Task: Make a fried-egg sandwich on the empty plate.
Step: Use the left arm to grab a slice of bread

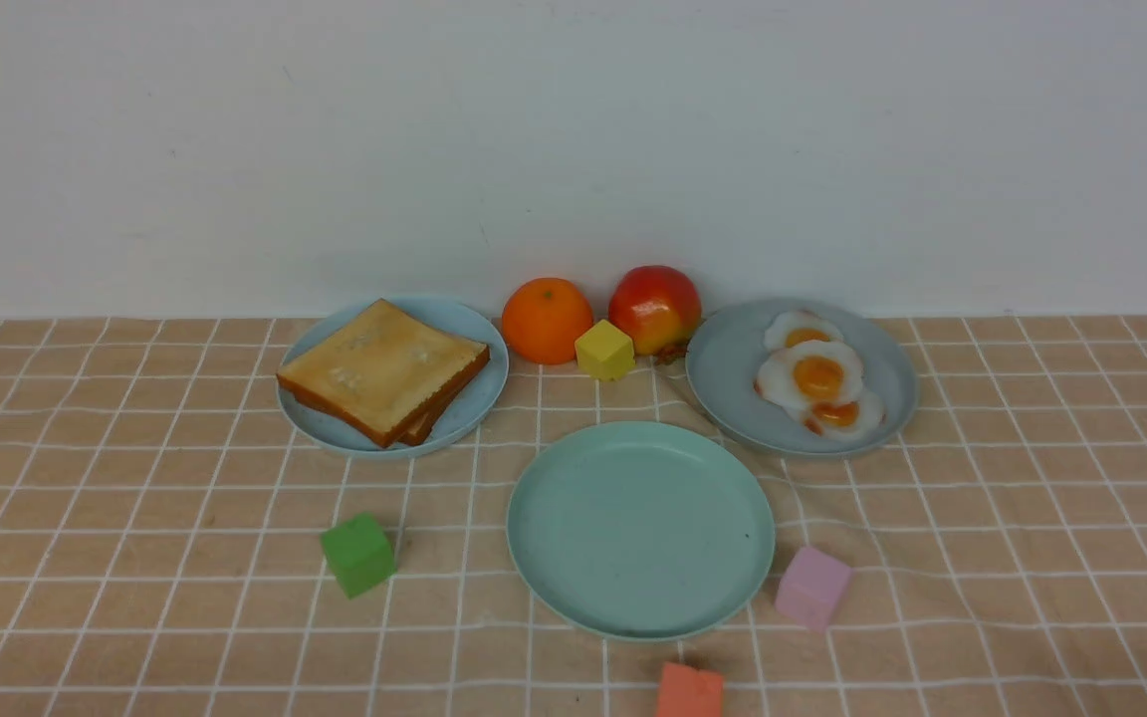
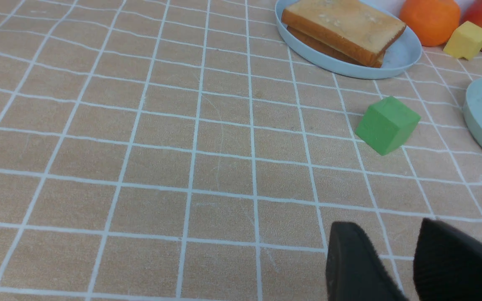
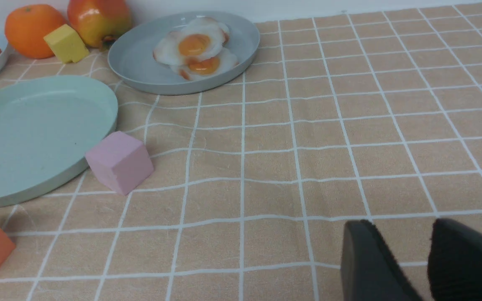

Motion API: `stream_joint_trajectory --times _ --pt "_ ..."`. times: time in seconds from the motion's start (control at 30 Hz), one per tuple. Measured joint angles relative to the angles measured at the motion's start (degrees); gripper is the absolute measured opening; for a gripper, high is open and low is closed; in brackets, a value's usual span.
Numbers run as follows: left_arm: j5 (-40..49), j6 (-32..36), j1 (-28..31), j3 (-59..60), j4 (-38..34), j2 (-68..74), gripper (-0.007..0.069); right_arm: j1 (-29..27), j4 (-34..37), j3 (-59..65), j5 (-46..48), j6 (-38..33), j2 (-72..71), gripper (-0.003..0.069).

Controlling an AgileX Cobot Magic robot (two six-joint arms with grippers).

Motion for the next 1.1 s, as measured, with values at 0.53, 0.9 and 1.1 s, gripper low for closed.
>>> stream_joint_trajectory --times 0.53,0.9,1.1 --pt "-1.74 0.00 0.00 0.00 -0.11 0.00 0.0237 0.00 0.01 0.00 0.00 0.00 0.00 0.0239" --pt "-31.18 -12.71 0.00 0.00 -27.17 0.00 0.0237 0.00 0.01 0.00 0.00 0.00 0.00 0.0239" --pt "-35.93 -10.40 0.00 0.00 -28.53 0.00 0.0237 0.00 0.01 0.00 0.00 0.00 0.00 0.0239"
